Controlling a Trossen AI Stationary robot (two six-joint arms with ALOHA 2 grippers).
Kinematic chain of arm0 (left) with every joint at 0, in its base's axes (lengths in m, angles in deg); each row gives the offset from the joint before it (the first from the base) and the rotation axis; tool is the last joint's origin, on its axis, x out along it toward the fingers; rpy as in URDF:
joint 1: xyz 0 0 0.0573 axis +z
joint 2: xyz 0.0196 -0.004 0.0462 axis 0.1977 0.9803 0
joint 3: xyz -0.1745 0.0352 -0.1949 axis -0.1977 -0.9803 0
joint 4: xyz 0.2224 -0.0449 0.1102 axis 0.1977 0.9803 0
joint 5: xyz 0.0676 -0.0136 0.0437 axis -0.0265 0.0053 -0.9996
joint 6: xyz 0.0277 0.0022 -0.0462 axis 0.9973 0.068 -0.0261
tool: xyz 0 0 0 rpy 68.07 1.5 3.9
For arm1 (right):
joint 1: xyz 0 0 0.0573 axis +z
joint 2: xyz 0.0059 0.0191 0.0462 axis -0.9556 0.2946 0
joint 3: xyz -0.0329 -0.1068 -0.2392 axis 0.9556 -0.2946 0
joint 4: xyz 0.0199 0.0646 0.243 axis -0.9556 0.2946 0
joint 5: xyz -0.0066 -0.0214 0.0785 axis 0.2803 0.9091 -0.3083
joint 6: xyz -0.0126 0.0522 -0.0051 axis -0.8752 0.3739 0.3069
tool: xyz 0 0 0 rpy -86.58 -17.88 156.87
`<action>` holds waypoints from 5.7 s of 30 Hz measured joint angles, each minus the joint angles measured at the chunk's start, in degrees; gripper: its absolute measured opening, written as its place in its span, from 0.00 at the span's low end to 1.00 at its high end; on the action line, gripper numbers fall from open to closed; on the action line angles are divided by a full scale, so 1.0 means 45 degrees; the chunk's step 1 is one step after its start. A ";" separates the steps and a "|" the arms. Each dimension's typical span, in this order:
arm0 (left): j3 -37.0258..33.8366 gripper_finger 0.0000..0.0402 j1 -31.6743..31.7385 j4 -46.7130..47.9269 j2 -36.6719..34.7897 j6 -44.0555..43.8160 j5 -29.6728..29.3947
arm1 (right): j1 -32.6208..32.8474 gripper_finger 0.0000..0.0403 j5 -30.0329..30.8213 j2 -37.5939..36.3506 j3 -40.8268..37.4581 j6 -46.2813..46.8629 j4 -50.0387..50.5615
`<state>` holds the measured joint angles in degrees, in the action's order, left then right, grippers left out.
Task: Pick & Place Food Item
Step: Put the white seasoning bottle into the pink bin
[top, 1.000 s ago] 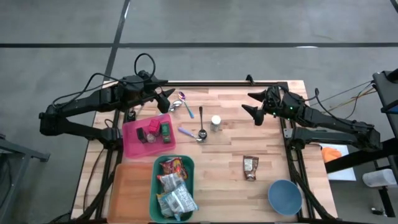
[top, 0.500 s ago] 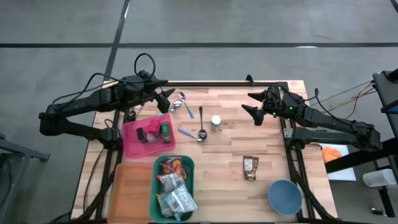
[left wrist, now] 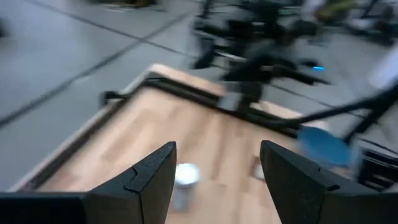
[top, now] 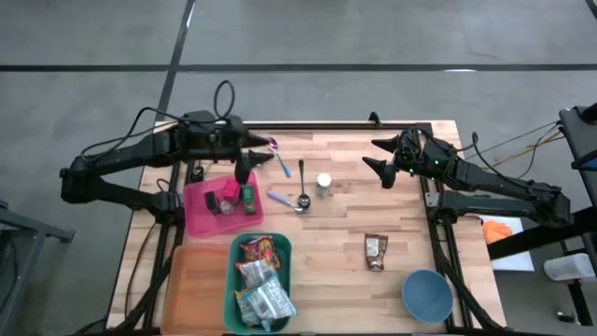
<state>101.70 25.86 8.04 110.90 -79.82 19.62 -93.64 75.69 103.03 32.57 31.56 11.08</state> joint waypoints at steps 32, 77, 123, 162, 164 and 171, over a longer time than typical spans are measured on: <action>0.0223 0.59 0.0155 -0.5078 0.6056 0.1083 0.2919 | 0.0000 0.90 0.0000 0.0000 -0.0010 0.0000 0.0005; 0.3478 0.97 -0.0612 -0.1482 0.9782 0.1296 0.0616 | 0.0005 0.90 0.0005 0.0185 -0.0010 -0.0002 0.0010; 0.3799 0.58 -0.0549 -0.1589 1.1920 -0.1933 -0.0452 | 0.0005 0.90 0.0005 0.0253 -0.0010 0.0000 0.0049; 0.3774 0.49 -0.0481 -0.1625 1.1104 -0.1416 -0.0434 | 0.0004 0.90 0.0005 0.0243 -0.0010 0.0000 0.0044; 0.3774 0.49 -0.0476 -0.1574 1.0886 -0.1257 -0.0577 | 0.0000 0.90 0.0005 0.0243 -0.0010 0.0000 0.0048; 0.3774 0.49 -0.0442 -0.0147 0.9475 -0.1109 -0.1741 | 0.0000 0.90 0.0013 0.0243 -0.0010 0.0000 0.0073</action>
<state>118.68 23.87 7.38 153.54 -84.82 11.78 -93.64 75.75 104.12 32.52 31.56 11.40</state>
